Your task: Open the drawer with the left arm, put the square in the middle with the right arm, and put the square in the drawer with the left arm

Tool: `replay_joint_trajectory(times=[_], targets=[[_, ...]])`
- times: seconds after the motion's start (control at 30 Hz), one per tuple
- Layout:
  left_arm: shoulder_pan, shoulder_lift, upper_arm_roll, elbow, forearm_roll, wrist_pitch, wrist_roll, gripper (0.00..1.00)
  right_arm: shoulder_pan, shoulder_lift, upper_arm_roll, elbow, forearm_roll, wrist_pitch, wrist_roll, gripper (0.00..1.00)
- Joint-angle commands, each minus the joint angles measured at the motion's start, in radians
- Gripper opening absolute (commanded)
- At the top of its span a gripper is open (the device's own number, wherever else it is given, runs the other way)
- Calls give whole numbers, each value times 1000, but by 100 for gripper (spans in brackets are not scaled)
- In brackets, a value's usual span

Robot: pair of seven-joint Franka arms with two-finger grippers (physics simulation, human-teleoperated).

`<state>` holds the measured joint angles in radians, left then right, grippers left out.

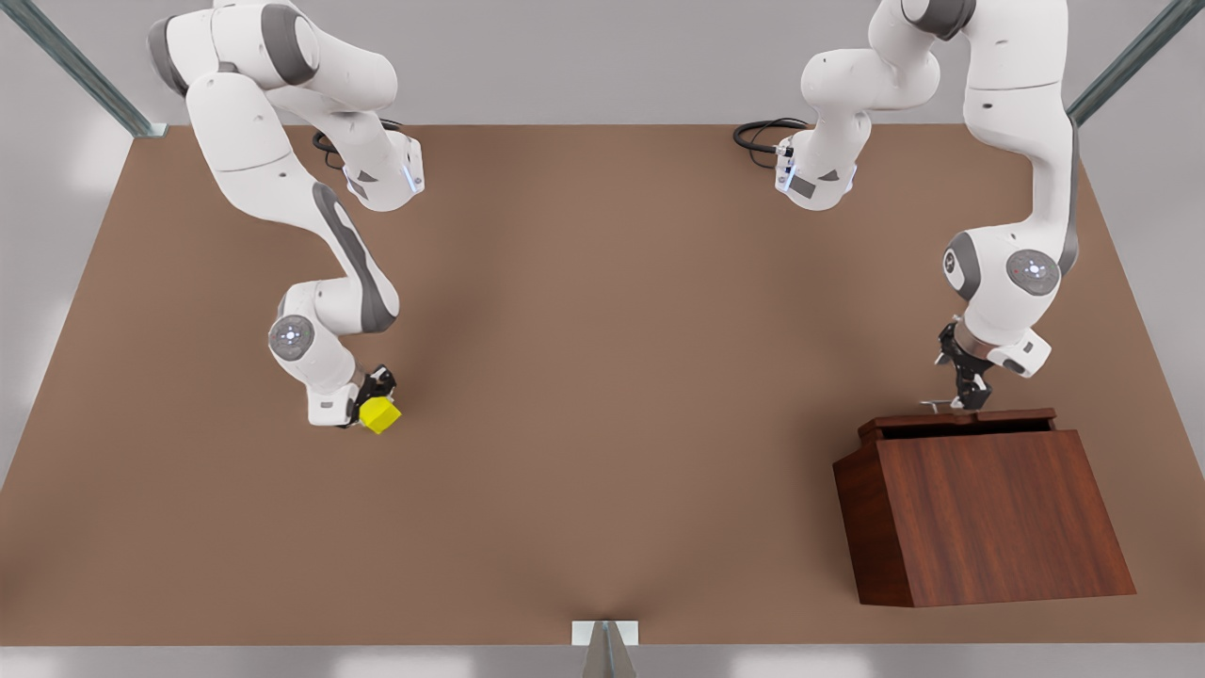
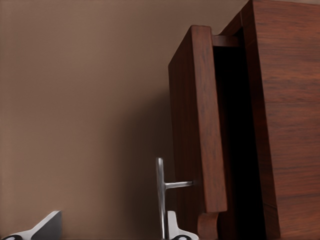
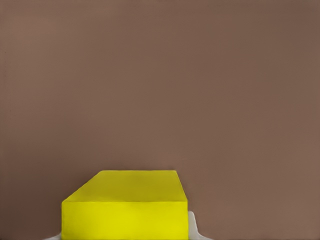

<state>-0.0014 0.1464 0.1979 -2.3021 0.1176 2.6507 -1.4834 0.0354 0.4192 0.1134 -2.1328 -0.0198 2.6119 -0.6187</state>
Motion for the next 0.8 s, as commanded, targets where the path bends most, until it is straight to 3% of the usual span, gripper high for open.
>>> replay_joint_trajectory(times=[0.0,0.1,0.2,0.4,0.47,0.53,0.6,0.77], targets=[[0,-1,0,0,0,0,0,100,6,-5,0,7,-2,-10,20,62],[0,-22,0,-10,0,-28,0,100,164,-22,12,96,-2,-70,306,62],[0,-38,0,-30,0,-26,0,100,343,72,12,304,1,-139,503,62],[0,-51,5,-59,0,-18,0,100,686,566,-20,1062,-20,-270,764,63],[1,-54,5,-65,0,-18,0,100,753,636,-20,1174,-19,-270,807,63],[0,-54,5,-66,0,-20,0,100,831,722,-49,1260,-19,-251,835,64],[0,-64,6,-88,0,-17,0,100,844,731,-55,1260,-20,-230,847,100],[0,-91,12,-115,0,-26,0,100,850,713,-92,1219,-19,-207,858,100]])
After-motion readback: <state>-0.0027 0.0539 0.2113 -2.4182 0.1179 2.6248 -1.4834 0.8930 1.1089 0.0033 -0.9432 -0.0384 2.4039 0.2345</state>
